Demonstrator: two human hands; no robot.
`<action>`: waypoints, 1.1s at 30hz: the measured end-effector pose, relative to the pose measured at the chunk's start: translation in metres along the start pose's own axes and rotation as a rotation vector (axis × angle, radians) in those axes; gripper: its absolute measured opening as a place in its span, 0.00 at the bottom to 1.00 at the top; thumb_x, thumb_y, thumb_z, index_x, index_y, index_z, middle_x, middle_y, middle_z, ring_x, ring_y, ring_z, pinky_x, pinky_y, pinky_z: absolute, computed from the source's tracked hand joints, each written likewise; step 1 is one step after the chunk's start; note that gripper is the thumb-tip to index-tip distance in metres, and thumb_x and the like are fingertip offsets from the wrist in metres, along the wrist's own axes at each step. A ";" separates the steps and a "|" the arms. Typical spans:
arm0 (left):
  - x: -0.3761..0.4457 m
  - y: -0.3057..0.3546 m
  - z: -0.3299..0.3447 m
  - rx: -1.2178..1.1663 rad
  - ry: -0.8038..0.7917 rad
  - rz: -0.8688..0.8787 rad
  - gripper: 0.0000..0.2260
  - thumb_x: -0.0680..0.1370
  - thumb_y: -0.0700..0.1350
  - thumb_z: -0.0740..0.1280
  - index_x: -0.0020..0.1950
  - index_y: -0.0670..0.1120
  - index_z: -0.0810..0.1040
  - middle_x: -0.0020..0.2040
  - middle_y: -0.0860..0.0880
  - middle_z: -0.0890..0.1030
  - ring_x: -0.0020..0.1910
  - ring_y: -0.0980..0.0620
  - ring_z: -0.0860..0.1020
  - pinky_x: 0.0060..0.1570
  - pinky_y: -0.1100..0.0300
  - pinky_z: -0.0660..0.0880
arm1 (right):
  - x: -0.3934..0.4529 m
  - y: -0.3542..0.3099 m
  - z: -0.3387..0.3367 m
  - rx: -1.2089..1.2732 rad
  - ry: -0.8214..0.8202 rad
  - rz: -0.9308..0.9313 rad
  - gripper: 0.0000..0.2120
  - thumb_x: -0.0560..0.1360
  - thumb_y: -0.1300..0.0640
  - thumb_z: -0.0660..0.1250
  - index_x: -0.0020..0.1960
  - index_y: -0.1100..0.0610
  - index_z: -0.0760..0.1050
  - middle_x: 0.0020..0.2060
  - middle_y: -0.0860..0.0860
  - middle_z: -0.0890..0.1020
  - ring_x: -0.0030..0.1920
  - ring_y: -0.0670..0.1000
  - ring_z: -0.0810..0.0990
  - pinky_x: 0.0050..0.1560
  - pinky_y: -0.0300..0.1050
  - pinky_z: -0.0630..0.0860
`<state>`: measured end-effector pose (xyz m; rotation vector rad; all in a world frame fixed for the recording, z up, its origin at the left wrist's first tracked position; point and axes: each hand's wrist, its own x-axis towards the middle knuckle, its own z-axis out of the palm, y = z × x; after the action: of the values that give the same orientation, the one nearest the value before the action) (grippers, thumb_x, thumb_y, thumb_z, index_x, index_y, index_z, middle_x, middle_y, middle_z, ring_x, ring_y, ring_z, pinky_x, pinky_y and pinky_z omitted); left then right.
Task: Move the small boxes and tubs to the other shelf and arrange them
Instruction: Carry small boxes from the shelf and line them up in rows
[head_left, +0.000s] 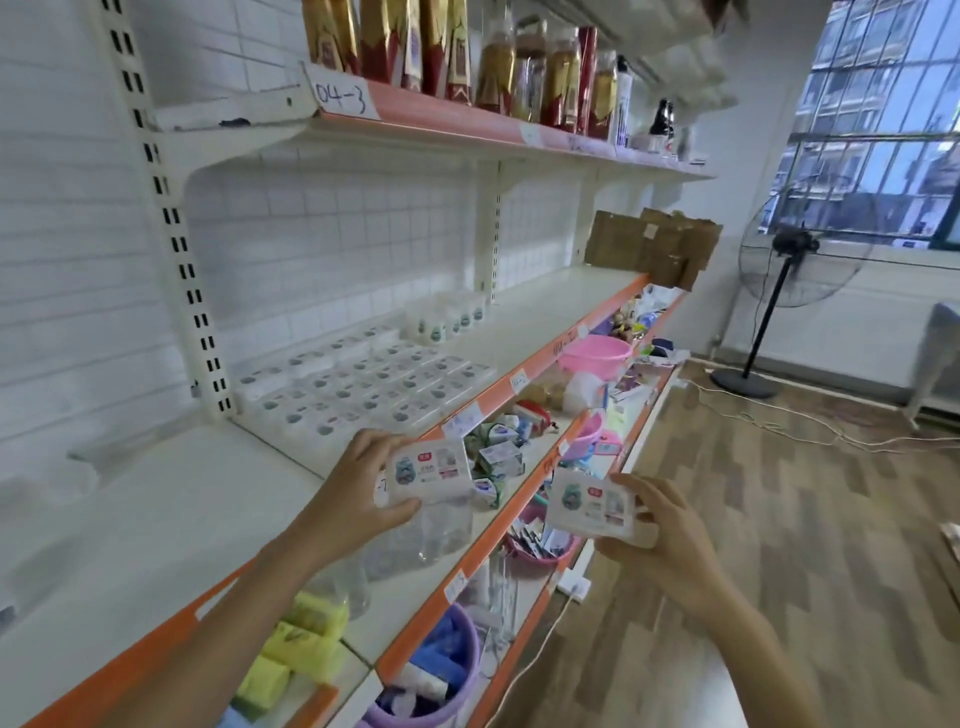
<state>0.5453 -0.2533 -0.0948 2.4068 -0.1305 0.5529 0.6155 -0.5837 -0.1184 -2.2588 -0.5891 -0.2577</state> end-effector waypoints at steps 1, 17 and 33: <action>0.014 -0.005 0.002 0.009 0.008 -0.008 0.29 0.67 0.46 0.75 0.66 0.44 0.69 0.57 0.51 0.66 0.51 0.66 0.67 0.50 0.83 0.61 | 0.014 0.006 0.003 0.003 -0.016 -0.003 0.34 0.63 0.59 0.78 0.66 0.53 0.69 0.54 0.44 0.70 0.52 0.48 0.74 0.45 0.21 0.68; 0.184 -0.098 -0.014 0.182 0.194 -0.182 0.29 0.69 0.45 0.74 0.67 0.46 0.68 0.61 0.52 0.66 0.58 0.58 0.68 0.60 0.67 0.65 | 0.283 0.021 0.069 0.081 -0.273 -0.275 0.33 0.65 0.53 0.76 0.67 0.47 0.67 0.58 0.43 0.69 0.56 0.47 0.74 0.54 0.43 0.77; 0.248 -0.155 -0.012 0.252 0.328 -0.711 0.28 0.71 0.49 0.73 0.68 0.47 0.68 0.63 0.52 0.70 0.60 0.55 0.70 0.62 0.62 0.67 | 0.507 -0.018 0.196 0.048 -0.794 -0.578 0.34 0.68 0.51 0.74 0.70 0.52 0.64 0.63 0.51 0.67 0.57 0.49 0.70 0.56 0.37 0.66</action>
<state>0.8016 -0.1138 -0.0722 2.3363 0.9439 0.6278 1.0495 -0.2606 -0.0589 -2.0410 -1.6372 0.4023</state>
